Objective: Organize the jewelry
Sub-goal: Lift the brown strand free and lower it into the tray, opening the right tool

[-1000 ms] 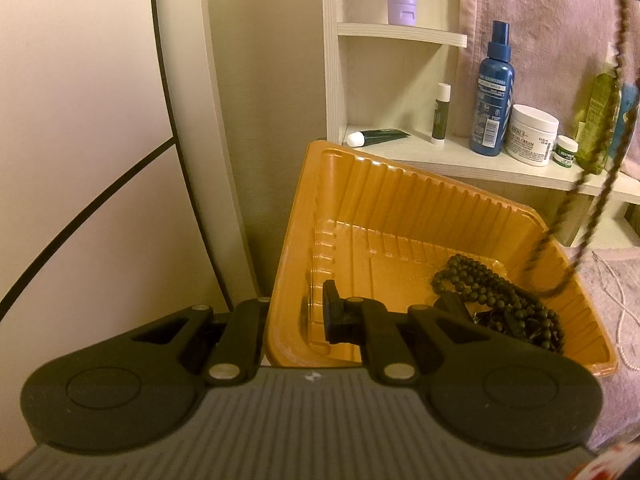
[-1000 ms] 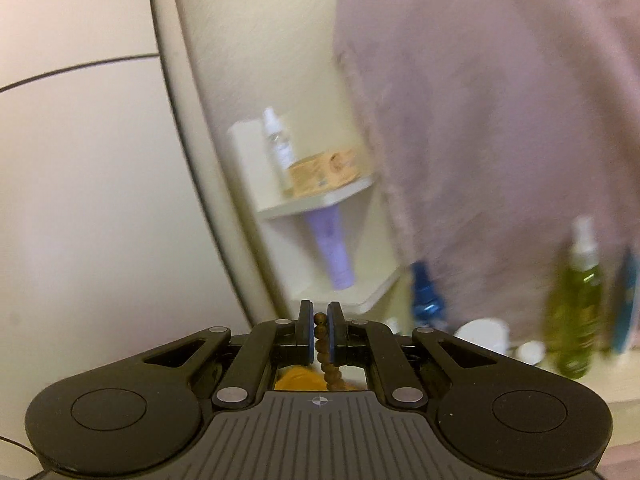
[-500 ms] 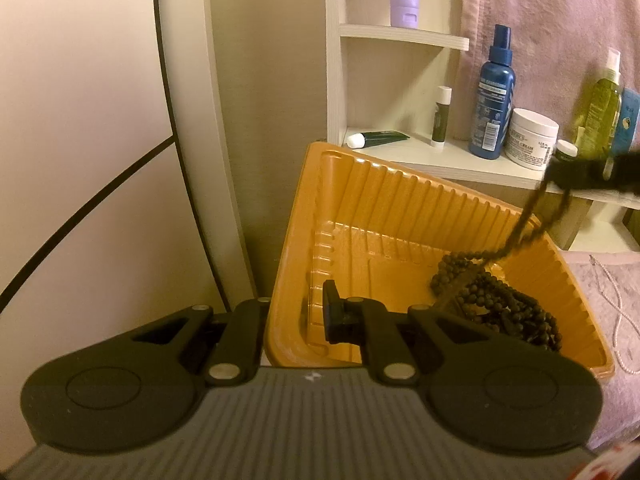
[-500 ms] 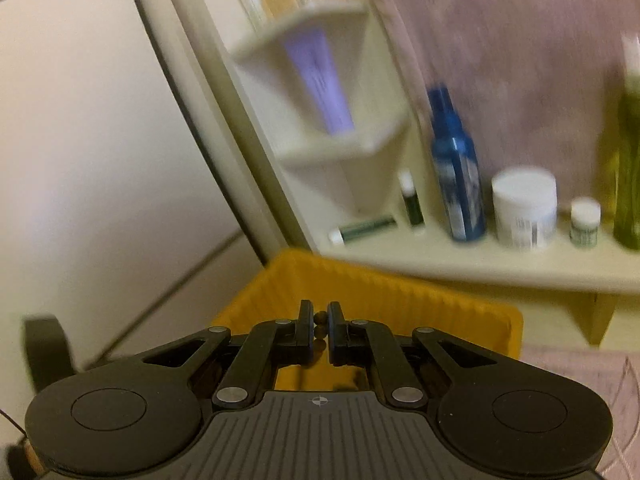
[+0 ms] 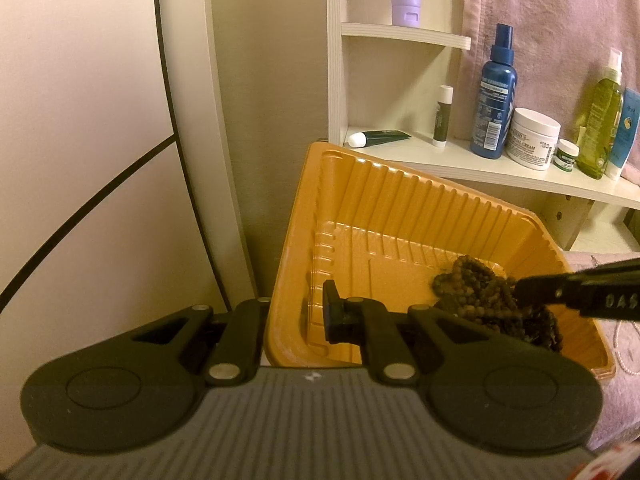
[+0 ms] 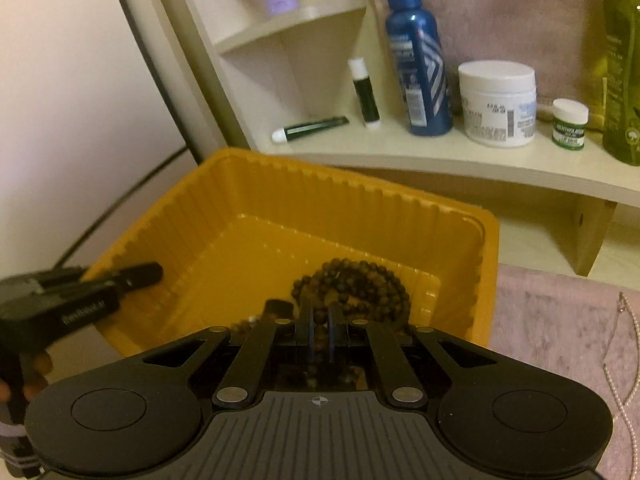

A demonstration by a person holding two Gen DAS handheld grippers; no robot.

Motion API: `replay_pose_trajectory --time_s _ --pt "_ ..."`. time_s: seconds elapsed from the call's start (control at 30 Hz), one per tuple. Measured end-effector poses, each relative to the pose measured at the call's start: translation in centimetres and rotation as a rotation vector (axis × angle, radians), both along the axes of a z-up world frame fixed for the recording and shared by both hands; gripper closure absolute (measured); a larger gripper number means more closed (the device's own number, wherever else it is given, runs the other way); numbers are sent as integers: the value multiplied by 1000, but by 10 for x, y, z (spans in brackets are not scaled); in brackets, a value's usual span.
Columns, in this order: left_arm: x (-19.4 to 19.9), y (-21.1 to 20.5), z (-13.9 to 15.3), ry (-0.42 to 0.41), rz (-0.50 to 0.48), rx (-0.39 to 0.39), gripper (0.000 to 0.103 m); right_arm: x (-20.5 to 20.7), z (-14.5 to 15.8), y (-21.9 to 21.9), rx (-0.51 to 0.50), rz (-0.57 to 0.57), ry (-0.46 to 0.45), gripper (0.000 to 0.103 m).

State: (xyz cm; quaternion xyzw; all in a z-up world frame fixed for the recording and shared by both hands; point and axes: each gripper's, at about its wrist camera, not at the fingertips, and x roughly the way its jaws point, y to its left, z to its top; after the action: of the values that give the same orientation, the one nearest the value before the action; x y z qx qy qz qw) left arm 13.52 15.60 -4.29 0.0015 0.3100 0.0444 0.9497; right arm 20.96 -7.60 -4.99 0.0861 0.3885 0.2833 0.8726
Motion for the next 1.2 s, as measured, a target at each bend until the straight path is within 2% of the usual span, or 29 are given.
replay_pose_trajectory --time_s 0.17,0.2,0.27,0.3,0.33,0.57,0.87,1.2 --pt "0 0 0 1 0 2 92 -1 -1 4 -47 14 -9 95" --pt "0 0 0 1 0 3 92 -2 -1 5 -55 16 -9 90" --pt "0 0 0 1 0 2 93 -3 1 6 -69 15 -14 66" --pt "0 0 0 0 0 2 92 -4 2 5 -63 15 -16 48" --pt "0 0 0 0 0 3 93 -6 3 3 -54 12 -22 46" --pt "-1 -1 0 1 0 6 92 -10 9 3 -76 1 -26 44" --pt "0 -1 0 2 4 7 92 -17 22 -13 -44 -39 -36 42" --pt "0 -1 -1 6 10 8 93 -40 27 -74 -22 -159 -18 42"
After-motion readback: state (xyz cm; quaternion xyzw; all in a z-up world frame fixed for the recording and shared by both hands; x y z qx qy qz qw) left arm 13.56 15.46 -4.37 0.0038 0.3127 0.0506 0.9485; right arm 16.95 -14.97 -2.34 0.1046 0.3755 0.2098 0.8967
